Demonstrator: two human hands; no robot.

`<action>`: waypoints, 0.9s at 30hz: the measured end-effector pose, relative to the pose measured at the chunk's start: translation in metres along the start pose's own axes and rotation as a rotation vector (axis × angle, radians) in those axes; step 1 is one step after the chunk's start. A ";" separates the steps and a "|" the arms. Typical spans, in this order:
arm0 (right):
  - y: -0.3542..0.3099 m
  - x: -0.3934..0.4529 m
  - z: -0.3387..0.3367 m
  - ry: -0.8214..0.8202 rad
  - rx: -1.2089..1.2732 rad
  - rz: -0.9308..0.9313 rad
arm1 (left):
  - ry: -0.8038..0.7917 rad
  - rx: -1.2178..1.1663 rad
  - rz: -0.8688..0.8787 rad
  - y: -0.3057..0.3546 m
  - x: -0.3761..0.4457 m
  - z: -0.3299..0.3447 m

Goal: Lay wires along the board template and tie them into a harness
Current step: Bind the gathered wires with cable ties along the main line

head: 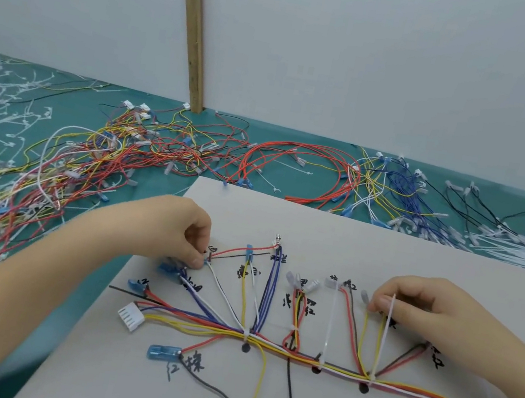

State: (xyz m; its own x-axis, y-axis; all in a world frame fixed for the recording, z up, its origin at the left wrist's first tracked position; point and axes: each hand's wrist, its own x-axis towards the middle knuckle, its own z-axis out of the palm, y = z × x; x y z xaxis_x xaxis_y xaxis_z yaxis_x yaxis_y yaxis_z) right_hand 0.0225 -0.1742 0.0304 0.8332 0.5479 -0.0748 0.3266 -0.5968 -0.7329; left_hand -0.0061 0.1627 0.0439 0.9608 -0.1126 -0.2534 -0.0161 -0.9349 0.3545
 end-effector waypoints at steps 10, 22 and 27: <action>-0.001 0.000 0.000 0.001 -0.012 -0.003 | -0.145 -0.320 0.013 -0.025 -0.023 -0.012; 0.001 0.001 0.000 0.000 -0.019 -0.020 | 0.068 -0.365 0.005 -0.023 -0.035 0.006; 0.002 0.001 0.000 0.002 -0.022 -0.025 | 0.098 -0.191 -0.056 -0.022 -0.041 0.009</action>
State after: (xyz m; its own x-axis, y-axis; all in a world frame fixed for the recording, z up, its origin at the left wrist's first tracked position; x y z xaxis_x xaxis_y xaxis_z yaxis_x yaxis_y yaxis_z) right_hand 0.0243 -0.1750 0.0287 0.8254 0.5618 -0.0553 0.3571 -0.5956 -0.7195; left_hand -0.0476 0.1845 0.0388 0.9812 -0.0207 -0.1917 0.0813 -0.8570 0.5088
